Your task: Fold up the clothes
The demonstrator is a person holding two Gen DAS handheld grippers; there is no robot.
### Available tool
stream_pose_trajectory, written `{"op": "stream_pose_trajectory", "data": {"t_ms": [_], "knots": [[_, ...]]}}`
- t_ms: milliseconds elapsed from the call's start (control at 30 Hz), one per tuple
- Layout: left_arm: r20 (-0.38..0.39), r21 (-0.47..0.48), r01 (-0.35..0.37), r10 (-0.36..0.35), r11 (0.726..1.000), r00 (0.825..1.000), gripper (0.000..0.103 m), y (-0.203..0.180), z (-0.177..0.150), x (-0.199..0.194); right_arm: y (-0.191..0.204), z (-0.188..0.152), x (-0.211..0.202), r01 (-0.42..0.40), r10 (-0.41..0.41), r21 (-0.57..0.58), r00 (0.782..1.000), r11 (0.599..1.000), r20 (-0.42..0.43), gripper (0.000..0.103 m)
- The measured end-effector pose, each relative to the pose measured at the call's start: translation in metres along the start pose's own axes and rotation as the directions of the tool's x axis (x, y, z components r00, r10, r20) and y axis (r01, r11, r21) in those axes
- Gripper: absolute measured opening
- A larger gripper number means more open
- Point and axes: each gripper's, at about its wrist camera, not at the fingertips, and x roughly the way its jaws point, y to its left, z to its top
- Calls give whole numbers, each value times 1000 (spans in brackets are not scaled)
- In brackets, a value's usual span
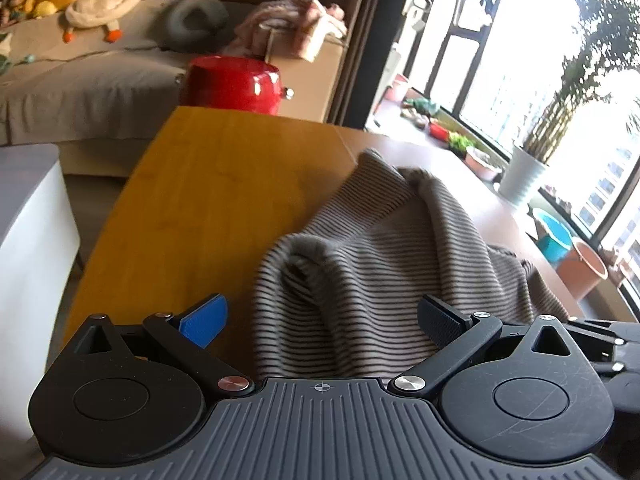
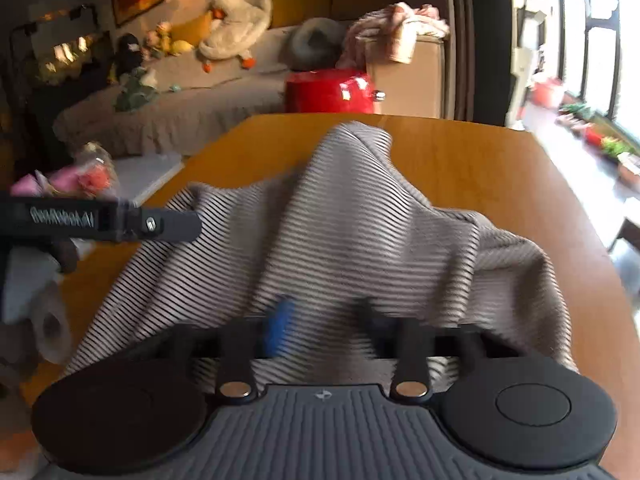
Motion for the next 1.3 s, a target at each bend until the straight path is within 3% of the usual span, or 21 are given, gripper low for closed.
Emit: {"op": "stream_pose_trajectory", "data": {"t_ms": [67,167,267,300,367,467,533,600,667,733,800,900,933,1000,1067,1100,1133,1200,1300], "knots": [[6,-9,12,-12,1000,1000,103,4,2,-2,-6,12,-8,-7,6,11,999,1000,36,0],[15,10,56,-56,998,998,103,-1,5,-5,-16,36,-23,8,-10,21,994,1000,113,0],[1,40,109,-110,993,994,103,-13,7,-6,-37,66,-43,109,-110,16,973,994,201,0],[-12,40,109,-109,993,994,103,-14,6,-5,-39,70,-46,130,-127,-1,971,992,203,4],[-43,28,108,-107,994,993,103,-15,4,-1,-36,63,-46,97,-92,-27,984,995,155,5],[-81,-39,138,-141,990,987,103,-12,2,4,-21,31,-38,9,-8,-25,1000,1000,26,29],[-81,-77,192,-198,978,977,101,-14,2,4,-8,9,-36,-9,8,-33,999,999,-32,34],[-92,-83,216,-223,973,970,91,-18,1,6,3,-8,-36,-21,19,-29,997,999,-69,52],[-119,-77,183,-192,980,974,80,-21,-1,15,17,-20,-34,-40,34,-62,995,997,-89,63],[-139,-85,129,-140,988,980,79,-19,-3,27,30,-28,-28,-22,10,-129,996,991,-90,59],[-130,-68,116,-124,991,984,79,-20,-2,28,36,-33,-24,22,-38,-226,997,974,-64,10],[-137,-62,111,-119,992,983,80,-20,-1,28,16,-9,-36,92,-92,-206,996,974,6,7],[-138,-61,112,-119,992,983,80,-19,-1,29,6,1,-43,148,-139,-201,989,968,57,7],[-137,-65,116,-124,991,983,84,-19,-4,27,-15,22,-59,303,-268,-184,944,935,191,7],[-133,-72,130,-138,989,981,92,-20,-5,27,-39,39,-67,435,-386,-129,877,891,287,7],[-130,-75,140,-149,987,980,97,-20,-6,26,-52,44,-68,469,-425,-90,854,878,301,7],[-127,-72,146,-155,987,980,98,-22,-7,27,-63,46,-64,478,-444,-55,847,876,292,7],[-123,-63,144,-151,988,981,101,-24,-9,26,-82,41,-49,463,-454,21,858,886,241,7],[-114,-142,167,-184,976,976,103,-19,-7,29,-97,16,-22,375,-388,103,907,921,165,9]]}}
